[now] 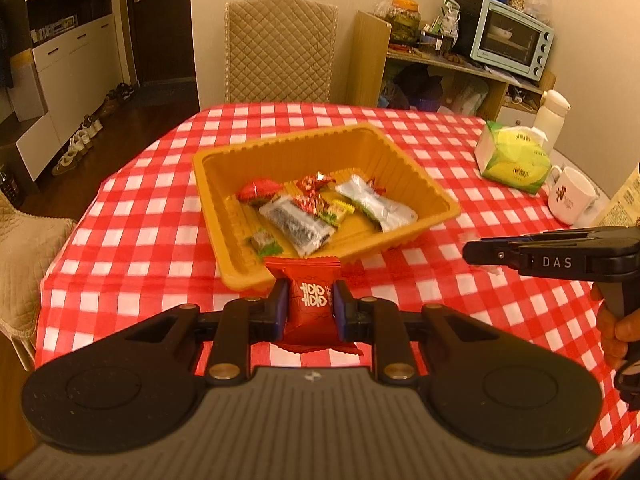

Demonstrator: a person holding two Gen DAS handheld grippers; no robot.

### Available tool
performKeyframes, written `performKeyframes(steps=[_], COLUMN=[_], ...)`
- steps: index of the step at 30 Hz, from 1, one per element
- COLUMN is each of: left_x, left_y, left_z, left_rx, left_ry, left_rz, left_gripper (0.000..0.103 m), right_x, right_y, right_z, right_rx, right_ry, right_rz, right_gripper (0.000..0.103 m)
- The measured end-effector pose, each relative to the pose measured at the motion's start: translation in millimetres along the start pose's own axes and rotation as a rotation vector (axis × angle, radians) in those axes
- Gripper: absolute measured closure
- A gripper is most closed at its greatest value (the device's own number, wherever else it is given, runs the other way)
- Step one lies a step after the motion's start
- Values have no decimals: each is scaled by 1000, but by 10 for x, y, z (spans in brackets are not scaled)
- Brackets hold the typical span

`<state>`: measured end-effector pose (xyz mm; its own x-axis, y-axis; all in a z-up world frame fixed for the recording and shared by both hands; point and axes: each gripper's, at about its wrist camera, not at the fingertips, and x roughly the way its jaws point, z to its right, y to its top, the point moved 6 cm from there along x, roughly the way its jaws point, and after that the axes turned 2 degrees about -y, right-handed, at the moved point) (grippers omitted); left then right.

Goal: Organize snacks
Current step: 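Carry the red packet and clear candy into the orange tray and open both tools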

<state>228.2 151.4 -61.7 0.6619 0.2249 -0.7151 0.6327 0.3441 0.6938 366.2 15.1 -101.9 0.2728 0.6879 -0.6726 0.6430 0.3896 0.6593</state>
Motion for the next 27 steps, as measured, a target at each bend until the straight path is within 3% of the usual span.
performKeyframes(steps=[6, 17, 27], left_x=[118, 433, 708], left_y=[233, 614, 702], left_z=[22, -141, -300], left_rx=[12, 9, -12], left_ry=[-5, 25, 33], left_rz=[18, 22, -21], left_gripper=[82, 82, 82], right_x=[118, 452, 911], right_y=[317, 806, 807], right_z=[-140, -137, -114], right_rx=[0, -2, -38], right_ry=[55, 68, 22], right_rz=[12, 30, -33], right_gripper=[81, 81, 81])
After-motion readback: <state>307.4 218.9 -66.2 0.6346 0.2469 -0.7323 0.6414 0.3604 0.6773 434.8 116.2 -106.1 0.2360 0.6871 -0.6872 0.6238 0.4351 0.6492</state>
